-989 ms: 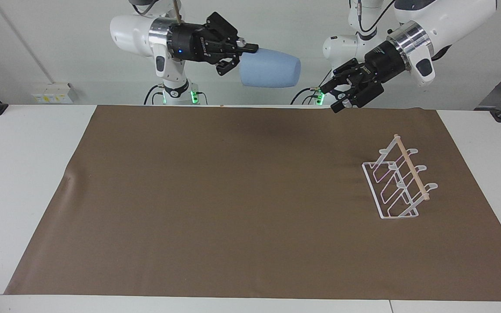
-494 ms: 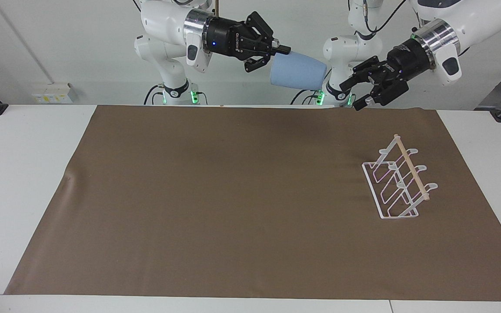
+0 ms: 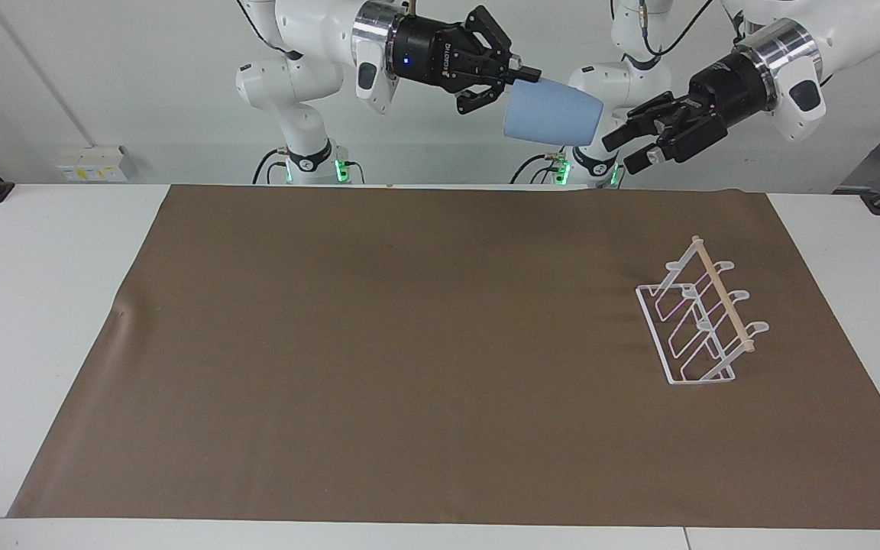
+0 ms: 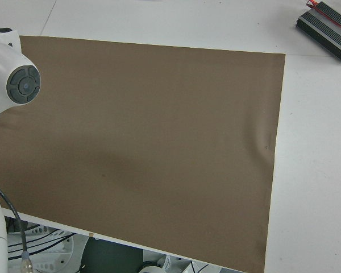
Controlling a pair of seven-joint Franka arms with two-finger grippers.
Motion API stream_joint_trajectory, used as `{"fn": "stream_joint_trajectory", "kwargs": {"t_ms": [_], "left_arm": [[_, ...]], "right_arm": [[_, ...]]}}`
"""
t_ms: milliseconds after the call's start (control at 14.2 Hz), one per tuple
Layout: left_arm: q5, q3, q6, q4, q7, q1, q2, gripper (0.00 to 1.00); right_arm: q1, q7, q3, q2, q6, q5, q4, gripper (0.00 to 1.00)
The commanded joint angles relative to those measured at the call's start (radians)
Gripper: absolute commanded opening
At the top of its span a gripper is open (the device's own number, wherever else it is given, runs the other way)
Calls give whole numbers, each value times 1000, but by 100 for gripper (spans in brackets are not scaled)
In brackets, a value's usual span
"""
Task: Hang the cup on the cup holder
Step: 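Lift the cup with the right gripper while the left gripper opens, then carry the cup to the left gripper and close the left gripper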
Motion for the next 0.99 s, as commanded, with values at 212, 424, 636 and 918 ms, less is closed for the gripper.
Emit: {"fn": "stream_joint_trajectory", "kwargs": {"t_ms": [212, 424, 636, 918], "left_arm": [[-51, -18, -28, 62, 36, 20, 3, 100], [-45, -44, -33, 68, 93, 14, 3, 100], [-44, -49, -66, 69, 104, 9, 3, 100], [-44, -63, -91, 80, 102, 12, 3, 88]], "right_arm": [[7, 58, -3, 20, 18, -32, 31, 0], [9, 59, -1, 20, 18, -30, 31, 0], [9, 59, -1, 22, 18, -30, 31, 0], [7, 59, -3, 22, 18, -32, 31, 0]]}}
